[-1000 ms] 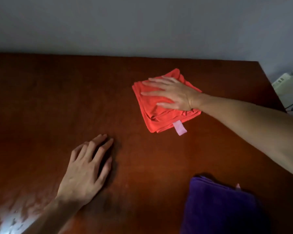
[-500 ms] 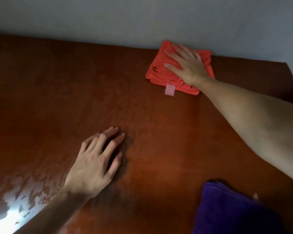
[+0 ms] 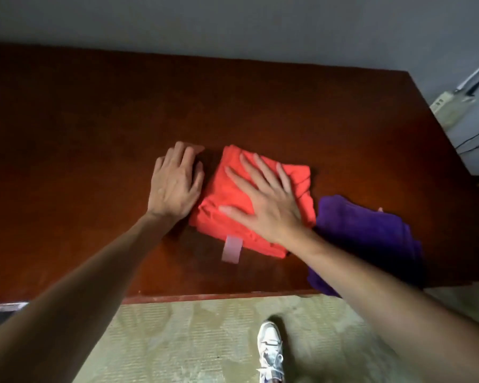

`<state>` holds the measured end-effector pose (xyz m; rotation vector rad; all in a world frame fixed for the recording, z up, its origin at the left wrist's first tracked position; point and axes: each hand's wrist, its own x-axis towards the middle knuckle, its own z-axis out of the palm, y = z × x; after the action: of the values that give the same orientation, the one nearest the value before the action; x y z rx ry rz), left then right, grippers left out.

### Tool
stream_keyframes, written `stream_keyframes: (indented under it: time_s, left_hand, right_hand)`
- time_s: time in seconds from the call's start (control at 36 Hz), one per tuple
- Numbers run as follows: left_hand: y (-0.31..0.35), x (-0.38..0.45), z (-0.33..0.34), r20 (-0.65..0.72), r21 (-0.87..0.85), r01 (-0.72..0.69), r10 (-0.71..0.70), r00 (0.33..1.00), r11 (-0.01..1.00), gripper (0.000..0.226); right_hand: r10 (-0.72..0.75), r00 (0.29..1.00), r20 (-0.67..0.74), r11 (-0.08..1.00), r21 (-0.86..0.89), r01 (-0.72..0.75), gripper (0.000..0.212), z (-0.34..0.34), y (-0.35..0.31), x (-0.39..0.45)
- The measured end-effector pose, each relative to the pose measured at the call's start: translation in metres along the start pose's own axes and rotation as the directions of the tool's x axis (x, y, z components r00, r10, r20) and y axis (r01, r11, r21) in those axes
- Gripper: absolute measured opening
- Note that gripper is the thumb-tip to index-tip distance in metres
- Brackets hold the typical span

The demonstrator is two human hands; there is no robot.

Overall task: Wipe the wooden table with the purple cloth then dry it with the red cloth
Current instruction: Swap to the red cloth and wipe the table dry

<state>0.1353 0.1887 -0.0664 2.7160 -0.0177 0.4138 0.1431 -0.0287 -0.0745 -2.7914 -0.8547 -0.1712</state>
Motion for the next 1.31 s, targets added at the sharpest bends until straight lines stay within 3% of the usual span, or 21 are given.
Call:
stream_keyframes:
  time_s: [0.08, 0.25, 0.42, 0.61, 0.78, 0.97, 1.19, 1.31]
  left_hand:
    - [-0.009, -0.004, -0.004, 0.026, -0.023, 0.058, -0.057, 0.998, 0.998, 0.036]
    - [-0.031, -0.011, -0.016, 0.138, 0.068, -0.032, 0.022, 0.990, 0.997, 0.044]
    - [-0.071, -0.008, -0.034, 0.221, 0.155, -0.098, 0.062, 0.973, 0.983, 0.051]
    - [-0.084, -0.014, -0.030, 0.303, 0.118, -0.063, 0.024, 0.953, 0.991, 0.054]
    - [-0.087, -0.010, -0.032, 0.319, 0.112, -0.056, 0.018, 0.947, 0.992, 0.052]
    - [-0.087, -0.009, -0.031, 0.323, 0.089, -0.062, 0.030, 0.946, 0.994, 0.050]
    - [-0.087, -0.011, -0.032, 0.307, 0.071, -0.078, 0.053, 0.950, 0.994, 0.049]
    - [-0.087, -0.012, -0.032, 0.301, 0.052, -0.084, 0.065, 0.951, 0.995, 0.050]
  right_hand:
    - [-0.073, 0.997, 0.028, 0.997, -0.001, 0.073, 0.081, -0.003, -0.032, -0.053]
    - [-0.228, 0.965, 0.127, 0.973, -0.003, 0.230, 0.082, -0.007, -0.037, -0.072]
    - [-0.528, 0.812, 0.249, 0.847, 0.089, 0.523, 0.070, -0.013, 0.001, -0.010]
    - [-0.640, 0.724, 0.259, 0.765, 0.118, 0.634, 0.063, -0.003, 0.045, 0.101]
    - [-0.537, 0.809, 0.239, 0.836, 0.022, 0.548, 0.064, 0.010, 0.092, 0.227]
    - [-0.442, 0.857, 0.263, 0.888, -0.002, 0.459, 0.072, 0.016, 0.118, 0.340]
    - [-0.204, 0.961, 0.187, 0.979, 0.023, 0.203, 0.076, 0.019, 0.111, 0.355]
    - [0.001, 0.993, 0.116, 1.000, 0.021, -0.004, 0.072, 0.024, 0.095, 0.339]
